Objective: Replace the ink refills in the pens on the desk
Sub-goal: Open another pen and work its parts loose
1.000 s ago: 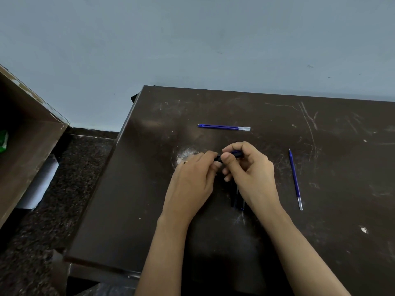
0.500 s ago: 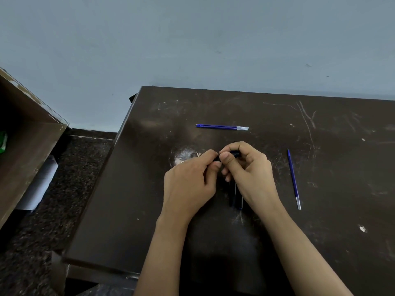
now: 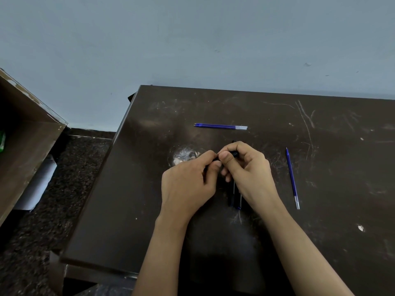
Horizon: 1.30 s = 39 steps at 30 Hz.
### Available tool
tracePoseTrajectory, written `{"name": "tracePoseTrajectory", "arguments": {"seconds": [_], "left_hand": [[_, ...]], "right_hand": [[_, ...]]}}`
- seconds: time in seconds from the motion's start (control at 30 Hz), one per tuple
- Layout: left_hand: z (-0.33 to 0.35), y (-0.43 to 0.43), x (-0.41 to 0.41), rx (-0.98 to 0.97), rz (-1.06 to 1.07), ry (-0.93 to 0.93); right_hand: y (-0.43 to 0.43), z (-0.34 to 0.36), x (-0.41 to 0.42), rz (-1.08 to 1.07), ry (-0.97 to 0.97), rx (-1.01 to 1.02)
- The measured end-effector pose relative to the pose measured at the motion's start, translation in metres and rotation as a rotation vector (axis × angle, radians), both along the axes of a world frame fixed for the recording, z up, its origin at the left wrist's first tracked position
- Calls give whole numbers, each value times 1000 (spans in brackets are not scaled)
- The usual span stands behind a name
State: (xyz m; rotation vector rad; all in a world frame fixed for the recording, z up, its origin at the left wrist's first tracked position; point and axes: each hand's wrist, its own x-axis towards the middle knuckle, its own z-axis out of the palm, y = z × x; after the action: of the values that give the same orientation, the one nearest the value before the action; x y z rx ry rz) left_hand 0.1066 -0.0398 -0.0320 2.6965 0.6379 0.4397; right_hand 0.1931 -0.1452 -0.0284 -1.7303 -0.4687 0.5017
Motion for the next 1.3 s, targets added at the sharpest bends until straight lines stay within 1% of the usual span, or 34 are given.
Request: {"name": "tracePoseTrajectory", "arguments": {"seconds": [0.2,0.33,0.4,0.5,0.57,0.6,0.67,0.73,0.77,0.83,0.93,1.03,1.1,1.13,1.2,1.23,1.3], "left_hand": [[2,3,-3,29,55,-40],[0,3,-2,-2,25,-42],[-1,4,-2,-49,36,-33],[-1,9,-5,-90,100,-33],[-2,12,-6,-141,157,-50],[-3,13,-5,-177,178,-65],[-5,12,-3,-247,191,-100],[-6,11,-1,-290,182,-124],[-7,11,0,-307,175,-137],[-7,13,-1,-351,159,-170],[-5,13,-2,-399,145,-191],[-4,12,-1,-420,147,-182],[-5,13,0,-431,129,-190],[-5,13,0,-421,105,-188],[-5,14,-1,-374,44,-174],[-6,13,-1,-354,19,-169],[-6,11,0,-335,-23,-175]], "right_hand": [[-2,5,3,11,-16,55],[-2,5,2,-26,-53,78],[-2,3,2,-84,-57,84],[-9,1,12,-265,-25,145],[-13,0,16,-284,-54,80],[-13,0,15,-254,-104,28],[-10,1,10,-141,-285,-78],[-5,0,3,47,-463,-188],[-3,-2,-1,137,-514,-248],[-2,-7,-5,238,-578,-349],[-1,-10,-8,274,-603,-412],[-1,-10,-6,295,-594,-423],[-1,-8,-5,251,-544,-397],[-1,-6,-4,193,-484,-371],[-1,-1,-3,37,-294,-268],[-1,1,-2,-25,-183,-196],[-1,4,-3,-82,24,-34]]}}
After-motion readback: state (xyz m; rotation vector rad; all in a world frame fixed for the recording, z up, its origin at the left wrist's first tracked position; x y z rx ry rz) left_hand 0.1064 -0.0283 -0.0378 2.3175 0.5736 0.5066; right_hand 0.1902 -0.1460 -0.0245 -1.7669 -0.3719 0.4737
